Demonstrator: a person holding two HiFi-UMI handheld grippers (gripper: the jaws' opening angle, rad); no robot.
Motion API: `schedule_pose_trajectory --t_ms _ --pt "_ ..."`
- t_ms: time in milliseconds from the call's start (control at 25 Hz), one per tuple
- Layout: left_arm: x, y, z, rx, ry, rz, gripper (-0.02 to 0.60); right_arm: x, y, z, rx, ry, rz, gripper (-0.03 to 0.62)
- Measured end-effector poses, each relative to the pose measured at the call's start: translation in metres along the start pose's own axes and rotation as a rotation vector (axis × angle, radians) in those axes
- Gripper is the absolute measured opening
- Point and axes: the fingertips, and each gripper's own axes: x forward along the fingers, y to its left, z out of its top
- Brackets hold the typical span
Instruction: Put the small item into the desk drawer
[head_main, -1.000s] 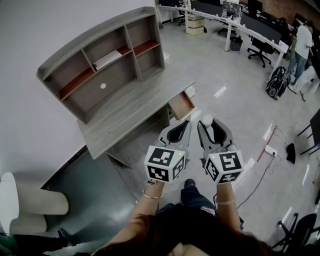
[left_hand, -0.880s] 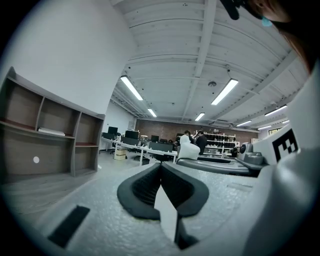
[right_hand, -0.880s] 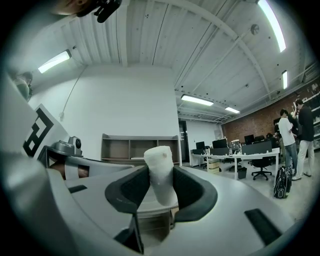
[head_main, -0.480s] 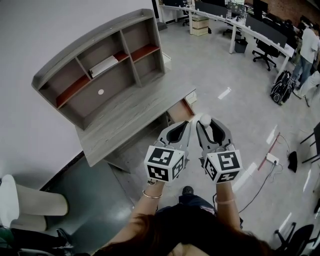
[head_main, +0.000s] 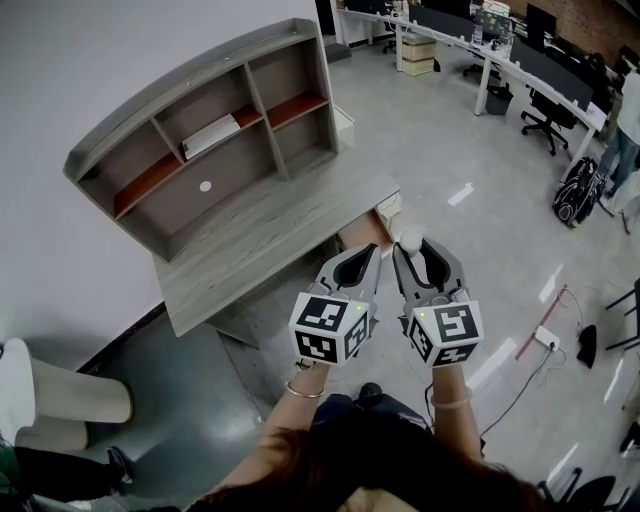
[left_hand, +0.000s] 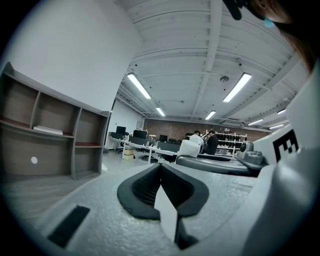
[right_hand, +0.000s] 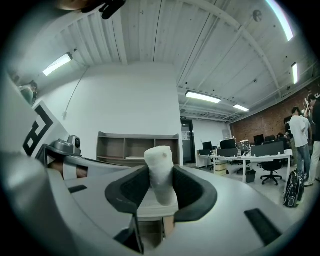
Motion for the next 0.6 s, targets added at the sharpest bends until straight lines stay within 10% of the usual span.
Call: schedule_pose_trajectory --t_ms 600 --pt "0.043 0.037 -0.001 0.001 0.021 -0.004 0.015 0.051 -0.018 -0.02 0.006 0.034 -0.005 0.137"
